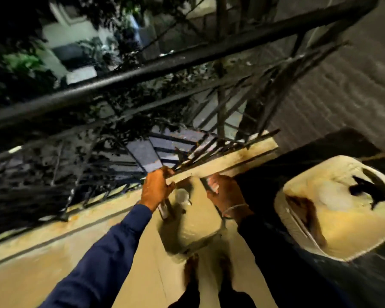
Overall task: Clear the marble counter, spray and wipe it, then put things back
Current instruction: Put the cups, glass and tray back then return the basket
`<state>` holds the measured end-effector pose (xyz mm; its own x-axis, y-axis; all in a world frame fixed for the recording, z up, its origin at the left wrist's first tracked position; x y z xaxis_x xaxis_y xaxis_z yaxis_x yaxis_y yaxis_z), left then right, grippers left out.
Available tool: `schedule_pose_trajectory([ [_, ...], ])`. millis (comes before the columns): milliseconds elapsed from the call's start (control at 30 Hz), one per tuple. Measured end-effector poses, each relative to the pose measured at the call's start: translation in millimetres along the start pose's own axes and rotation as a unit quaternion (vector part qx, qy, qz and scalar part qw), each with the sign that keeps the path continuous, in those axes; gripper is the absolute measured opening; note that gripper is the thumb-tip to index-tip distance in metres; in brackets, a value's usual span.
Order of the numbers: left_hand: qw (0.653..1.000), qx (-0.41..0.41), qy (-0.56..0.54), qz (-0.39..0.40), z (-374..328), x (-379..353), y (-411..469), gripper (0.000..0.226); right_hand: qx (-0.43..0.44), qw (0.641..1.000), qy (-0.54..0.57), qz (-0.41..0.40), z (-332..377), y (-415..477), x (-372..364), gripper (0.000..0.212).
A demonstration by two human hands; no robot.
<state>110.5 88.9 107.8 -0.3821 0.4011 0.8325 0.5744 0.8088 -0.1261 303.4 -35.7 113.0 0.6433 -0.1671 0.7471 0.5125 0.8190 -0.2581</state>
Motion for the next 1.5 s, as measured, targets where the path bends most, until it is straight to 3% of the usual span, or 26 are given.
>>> schedule_pose_trajectory([
  [167,0.988,0.145,-0.042,0.011,78.6,-49.6,-28.1,0.055,-0.058,0.983,-0.080,0.155,-25.8,46.5,-114.4,0.055],
  [300,0.960,0.261,-0.085,0.047,129.4,-117.1,-37.1,0.088,-0.009,0.968,-0.140,0.208,-35.4,90.6,-200.2,0.087],
  [400,0.942,0.312,-0.119,0.016,155.2,-151.5,-35.1,0.090,0.015,0.953,-0.174,0.246,-36.8,111.3,-243.5,0.108],
  [533,0.931,0.343,-0.120,-0.023,175.4,-180.5,-22.3,0.087,0.076,0.925,-0.226,0.294,-41.2,125.8,-286.2,0.105],
  [667,0.925,0.360,-0.113,-0.041,181.7,-185.8,-11.9,0.060,0.125,0.920,-0.284,0.239,-40.1,131.3,-299.8,0.085],
  [767,0.932,0.344,-0.109,-0.039,177.5,-177.5,-8.5,0.048,0.099,0.934,-0.271,0.210,-35.2,132.6,-288.0,0.076],
  [900,0.955,0.283,-0.077,-0.032,161.4,-143.7,-10.4,0.043,-0.012,0.970,-0.159,0.185,-23.1,121.7,-240.0,0.087],
  [1100,0.982,0.169,-0.041,-0.077,81.4,-44.1,-2.5,0.038,-0.074,0.991,0.011,0.115,22.5,85.4,-93.4,0.064],
  [1267,0.994,0.022,-0.020,-0.101,-58.7,58.4,29.5,0.050,-0.147,0.986,0.068,0.025,44.1,53.8,79.3,0.048],
  [1400,0.982,-0.146,-0.039,-0.112,-213.6,110.0,46.9,0.050,-0.195,0.975,0.096,-0.055,12.0,6.8,232.1,0.058],
  [1500,0.958,-0.271,-0.062,-0.070,-323.4,108.5,43.3,0.049,-0.243,0.952,0.094,-0.163,-43.4,-57.1,331.3,0.059],
])
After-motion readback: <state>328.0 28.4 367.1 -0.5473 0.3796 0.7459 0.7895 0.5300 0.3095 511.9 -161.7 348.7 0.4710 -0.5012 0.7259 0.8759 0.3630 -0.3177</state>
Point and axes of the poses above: each hand's wrist, its own y-axis towards the middle knuckle, its own x-axis out of the back of the hand, z = x × y, the point moved 6 cm from there along y, towards the middle knuckle, and after that the axes turned 13 degrees about -x, right-handed, at the moved point
